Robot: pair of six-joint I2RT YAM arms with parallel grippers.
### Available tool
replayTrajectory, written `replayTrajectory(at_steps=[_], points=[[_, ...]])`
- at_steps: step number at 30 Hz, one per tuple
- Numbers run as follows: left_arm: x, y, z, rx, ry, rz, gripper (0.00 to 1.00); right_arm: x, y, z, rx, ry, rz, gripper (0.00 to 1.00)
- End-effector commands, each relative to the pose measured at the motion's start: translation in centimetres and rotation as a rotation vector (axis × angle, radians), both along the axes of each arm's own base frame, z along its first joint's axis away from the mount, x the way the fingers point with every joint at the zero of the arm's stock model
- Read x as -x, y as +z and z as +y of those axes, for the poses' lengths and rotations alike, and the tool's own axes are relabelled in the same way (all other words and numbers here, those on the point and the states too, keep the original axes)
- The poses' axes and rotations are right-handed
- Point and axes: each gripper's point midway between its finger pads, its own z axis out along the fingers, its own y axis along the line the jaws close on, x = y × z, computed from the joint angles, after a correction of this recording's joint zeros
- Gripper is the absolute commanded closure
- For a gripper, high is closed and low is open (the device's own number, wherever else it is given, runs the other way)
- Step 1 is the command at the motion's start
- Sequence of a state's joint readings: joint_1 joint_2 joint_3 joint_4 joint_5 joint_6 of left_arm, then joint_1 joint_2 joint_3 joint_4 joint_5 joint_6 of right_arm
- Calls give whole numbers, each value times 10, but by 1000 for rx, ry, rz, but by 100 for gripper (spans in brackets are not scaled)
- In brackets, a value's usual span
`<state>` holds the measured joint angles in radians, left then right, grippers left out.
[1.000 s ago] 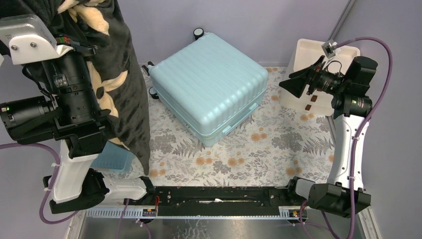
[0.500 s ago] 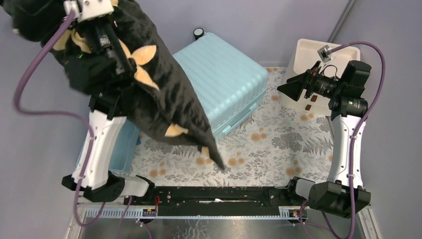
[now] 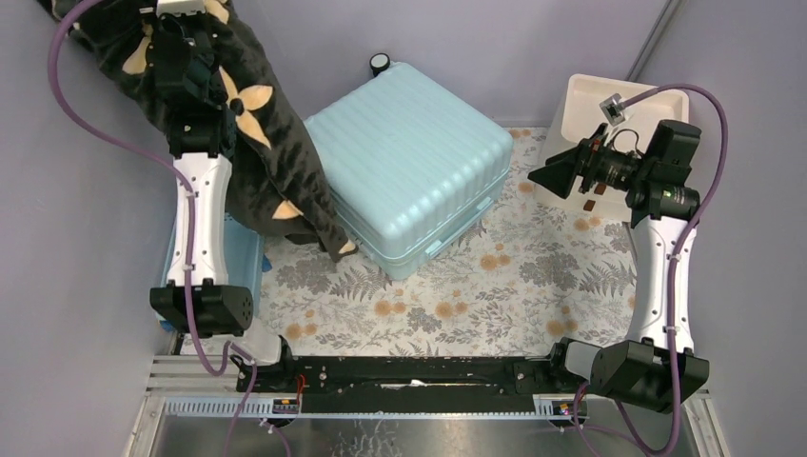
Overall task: Open, take out, and arrange the luggage
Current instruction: Place the distractor at the corner of the board.
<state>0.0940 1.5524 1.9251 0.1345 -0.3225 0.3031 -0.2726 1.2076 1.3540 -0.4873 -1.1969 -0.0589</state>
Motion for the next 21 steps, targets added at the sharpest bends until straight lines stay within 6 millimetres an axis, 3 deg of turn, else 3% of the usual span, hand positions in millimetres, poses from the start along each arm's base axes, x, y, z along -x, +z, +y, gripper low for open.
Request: replayTrajectory(at_steps=[1,5,10,14,17,21], points=[[45,107,-20,-112,-133,-457,100,3,-3,5,3,35,-29,4],[25,106,-13,-118,-174,-518,100,3,-16,4,0,41,-1,3],[30,133,-39,-257,-283,-629,99,-4,-27,3,-9,45,31,3],[36,154,-42,-301,-337,-708,99,-8,-30,3,-10,47,41,3],[40,161,-16,-243,-351,-802,99,-11,-35,2,-10,47,56,3],[22,137,18,-148,-353,-778,99,-13,-39,2,-11,49,66,4]])
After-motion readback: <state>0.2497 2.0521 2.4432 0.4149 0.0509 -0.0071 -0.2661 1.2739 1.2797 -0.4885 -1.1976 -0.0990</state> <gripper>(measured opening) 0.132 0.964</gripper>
